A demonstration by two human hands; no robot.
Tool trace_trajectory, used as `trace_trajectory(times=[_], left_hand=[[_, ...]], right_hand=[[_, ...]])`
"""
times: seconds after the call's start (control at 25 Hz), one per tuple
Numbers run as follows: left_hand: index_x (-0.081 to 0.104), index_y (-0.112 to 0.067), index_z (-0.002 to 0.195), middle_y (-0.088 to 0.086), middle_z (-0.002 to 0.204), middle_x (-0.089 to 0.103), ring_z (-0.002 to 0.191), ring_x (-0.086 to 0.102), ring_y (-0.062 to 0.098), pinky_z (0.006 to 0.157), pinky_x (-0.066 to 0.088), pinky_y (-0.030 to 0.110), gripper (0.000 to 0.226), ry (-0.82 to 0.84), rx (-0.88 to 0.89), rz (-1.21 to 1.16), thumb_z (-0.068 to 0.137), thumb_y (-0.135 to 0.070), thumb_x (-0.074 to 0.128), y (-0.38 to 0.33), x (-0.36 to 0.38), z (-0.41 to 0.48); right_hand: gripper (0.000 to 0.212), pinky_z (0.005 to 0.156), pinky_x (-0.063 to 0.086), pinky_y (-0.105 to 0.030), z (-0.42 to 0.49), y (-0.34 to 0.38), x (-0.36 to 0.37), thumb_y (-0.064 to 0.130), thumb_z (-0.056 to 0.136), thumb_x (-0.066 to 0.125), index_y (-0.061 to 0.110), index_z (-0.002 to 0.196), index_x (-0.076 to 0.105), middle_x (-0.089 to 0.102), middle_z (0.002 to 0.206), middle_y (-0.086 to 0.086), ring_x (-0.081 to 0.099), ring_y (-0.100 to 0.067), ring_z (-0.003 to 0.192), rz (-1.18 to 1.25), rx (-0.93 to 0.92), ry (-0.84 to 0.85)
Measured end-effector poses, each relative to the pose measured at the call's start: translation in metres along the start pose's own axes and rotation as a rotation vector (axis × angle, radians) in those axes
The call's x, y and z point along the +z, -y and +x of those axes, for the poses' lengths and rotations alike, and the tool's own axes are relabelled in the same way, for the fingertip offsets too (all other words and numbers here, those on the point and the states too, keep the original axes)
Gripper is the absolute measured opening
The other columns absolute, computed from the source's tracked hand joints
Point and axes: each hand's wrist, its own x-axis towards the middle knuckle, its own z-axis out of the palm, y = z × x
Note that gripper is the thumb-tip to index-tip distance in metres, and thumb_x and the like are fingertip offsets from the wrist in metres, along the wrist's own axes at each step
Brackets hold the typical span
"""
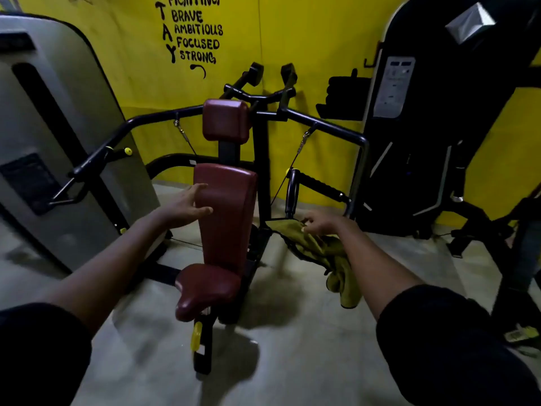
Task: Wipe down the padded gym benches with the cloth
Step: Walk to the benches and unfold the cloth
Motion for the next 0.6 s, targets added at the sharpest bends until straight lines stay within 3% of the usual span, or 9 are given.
trace_trajectory(times=[0.08,0.2,0.28,0.4,0.52,0.6], left_hand=[[0.026,-0.012,0.155,0.015,0.157,0.032,0.143,0.033,0.03,0.11,0.032,0.039,0.075,-0.004,-0.013,0.01,0.095,-0.028,0.067,0.003,-0.003,0.002],[0.024,-0.01,0.156,0.014,0.16,0.027,0.146,0.028,0.029,0.115,0.029,0.042,0.077,-0.004,-0.047,0.004,0.095,-0.029,0.067,0.009,-0.002,0.005],[0.023,-0.011,0.157,0.014,0.161,0.026,0.147,0.027,0.029,0.117,0.029,0.044,0.079,-0.008,-0.058,0.009,0.095,-0.029,0.067,0.013,-0.001,0.006],[0.022,-0.013,0.157,0.014,0.162,0.024,0.148,0.026,0.029,0.118,0.029,0.047,0.079,-0.008,-0.071,-0.01,0.094,-0.029,0.068,0.019,-0.006,0.006],[0.023,-0.013,0.156,0.016,0.161,0.025,0.147,0.028,0.031,0.118,0.031,0.049,0.078,-0.027,-0.069,-0.006,0.094,-0.028,0.067,0.021,-0.013,0.002],[0.024,-0.012,0.156,0.018,0.159,0.027,0.145,0.031,0.032,0.117,0.033,0.05,0.076,-0.052,-0.084,0.008,0.094,-0.027,0.067,0.025,-0.02,-0.006]], right_hand=[[0.043,0.096,0.052,-0.043,0.008,0.001,0.001,0.035,0.094,0.067,0.015,0.131,0.057,0.061,0.128,-0.011,0.06,-0.025,0.109,-0.033,0.008,-0.013],[0.027,0.081,0.05,-0.036,0.013,0.004,-0.002,0.039,0.095,0.065,0.019,0.109,0.057,0.062,0.111,-0.008,0.06,-0.022,0.096,-0.097,0.007,0.014],[0.019,0.071,0.042,-0.031,0.012,0.013,-0.007,0.039,0.1,0.059,0.021,0.105,0.059,0.06,0.106,-0.005,0.056,-0.019,0.091,-0.136,-0.026,0.033],[0.029,0.076,0.041,-0.031,0.012,0.03,-0.018,0.038,0.105,0.05,0.017,0.117,0.066,0.062,0.105,-0.007,0.055,-0.022,0.092,-0.147,-0.084,-0.026],[0.04,0.079,0.036,-0.033,0.015,0.049,-0.031,0.041,0.109,0.04,0.02,0.077,0.052,0.046,0.078,0.002,0.048,-0.017,0.075,-0.025,-0.083,-0.091],[0.044,0.088,0.041,-0.037,0.014,0.07,-0.038,0.047,0.109,0.033,0.019,0.081,0.053,0.053,0.088,-0.005,0.054,-0.022,0.089,0.091,-0.069,-0.135]])
